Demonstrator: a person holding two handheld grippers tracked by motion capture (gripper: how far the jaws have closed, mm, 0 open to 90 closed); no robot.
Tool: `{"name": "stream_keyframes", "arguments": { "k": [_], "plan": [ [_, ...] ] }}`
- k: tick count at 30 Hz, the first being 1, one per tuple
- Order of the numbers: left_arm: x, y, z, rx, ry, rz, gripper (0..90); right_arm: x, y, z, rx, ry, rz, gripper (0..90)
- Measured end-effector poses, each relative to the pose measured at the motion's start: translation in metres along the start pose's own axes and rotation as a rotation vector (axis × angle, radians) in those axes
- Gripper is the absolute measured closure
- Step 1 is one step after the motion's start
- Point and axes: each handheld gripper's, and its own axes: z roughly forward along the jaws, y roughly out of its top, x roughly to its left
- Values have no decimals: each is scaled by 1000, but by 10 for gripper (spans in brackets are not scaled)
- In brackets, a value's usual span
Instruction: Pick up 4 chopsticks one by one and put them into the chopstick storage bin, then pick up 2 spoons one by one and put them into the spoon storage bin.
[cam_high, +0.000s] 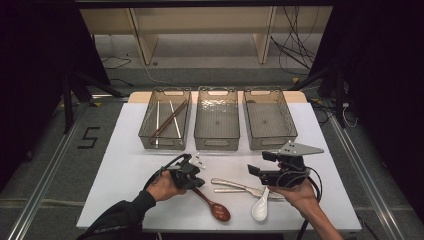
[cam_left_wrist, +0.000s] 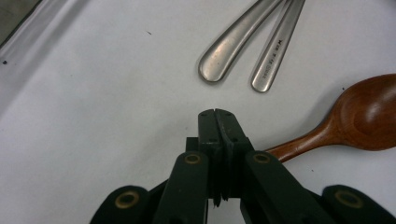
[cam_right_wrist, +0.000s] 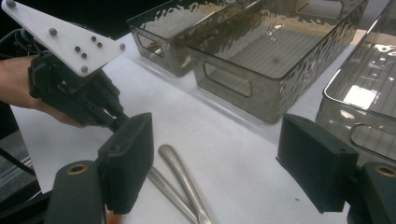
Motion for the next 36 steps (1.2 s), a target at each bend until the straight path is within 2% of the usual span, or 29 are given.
{"name": "stream_keyframes", "arguments": {
  "k": [8,12,20,25,36],
  "plan": [
    [0,0,4,31,10,17,889,-1,-1,-1,-3,-2,1,278],
    [1,-2,5,34,0,2,888,-1,0,-1,-1,-2,0,278],
    [1,-2,3,66,-2,8,889,1,0,-1,-4,-3,0,278],
    [-3,-4,1,94,2,7,889,-1,0,-1,-1,-3,0,278],
    [-16,-11,-7,161,-6,45,889,-1,0,-1,-2,-6,0,278]
  ]
}}
